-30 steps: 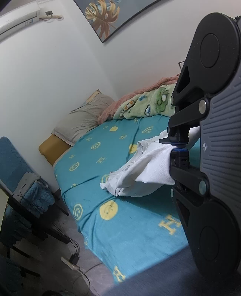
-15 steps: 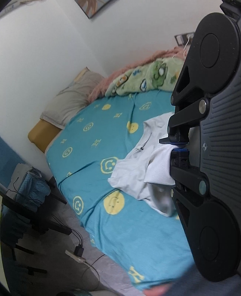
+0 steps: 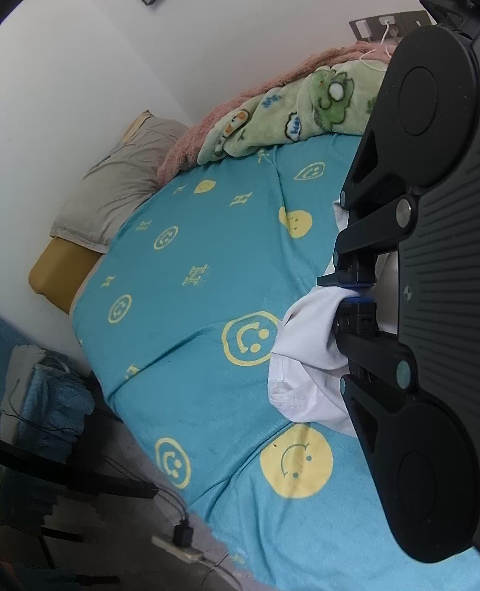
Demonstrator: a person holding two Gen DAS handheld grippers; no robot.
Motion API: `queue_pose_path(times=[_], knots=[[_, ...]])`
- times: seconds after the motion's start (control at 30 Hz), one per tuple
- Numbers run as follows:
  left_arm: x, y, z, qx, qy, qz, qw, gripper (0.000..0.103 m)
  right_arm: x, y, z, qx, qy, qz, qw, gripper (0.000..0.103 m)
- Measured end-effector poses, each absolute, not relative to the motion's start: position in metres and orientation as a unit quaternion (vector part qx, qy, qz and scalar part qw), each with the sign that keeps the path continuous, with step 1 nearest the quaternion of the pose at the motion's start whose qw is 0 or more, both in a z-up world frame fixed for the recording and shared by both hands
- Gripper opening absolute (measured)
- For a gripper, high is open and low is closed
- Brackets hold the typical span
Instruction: Fold clothes
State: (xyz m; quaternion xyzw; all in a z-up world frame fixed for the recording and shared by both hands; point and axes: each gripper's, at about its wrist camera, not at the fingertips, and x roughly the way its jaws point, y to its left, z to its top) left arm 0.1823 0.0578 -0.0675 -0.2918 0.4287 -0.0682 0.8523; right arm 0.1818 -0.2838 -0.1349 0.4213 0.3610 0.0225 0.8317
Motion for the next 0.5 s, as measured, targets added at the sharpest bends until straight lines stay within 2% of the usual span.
queue_pose_path(times=[0.3, 0.37, 0.4, 0.43, 0.47, 0.5], knots=[[0.211, 0.069, -0.099, -0.29, 0.441, -0.073, 0.846, 0.007, 0.211, -0.268, -0.152, 0.383, 0.375, 0.032, 0.844, 0.015], [0.215, 0.065, -0.102, -0.271, 0.444, -0.08, 0.85, 0.007, 0.213, -0.268, -0.154, 0.378, 0.378, 0.034, 0.844, 0.019], [0.215, 0.064, -0.103, -0.264, 0.444, -0.084, 0.852, 0.011, 0.212, -0.269, -0.154, 0.38, 0.374, 0.041, 0.845, 0.023], [0.215, 0.062, -0.104, -0.257, 0.444, -0.088, 0.854, 0.019, 0.21, -0.27, -0.153, 0.382, 0.37, 0.049, 0.846, 0.046], [0.214, 0.06, -0.104, -0.25, 0.442, -0.092, 0.857, 0.025, 0.209, -0.271, -0.152, 0.384, 0.365, 0.056, 0.846, 0.075], [0.211, 0.058, -0.102, -0.243, 0.438, -0.096, 0.86, 0.039, 0.205, -0.27, -0.15, 0.389, 0.357, 0.062, 0.847, 0.084]])
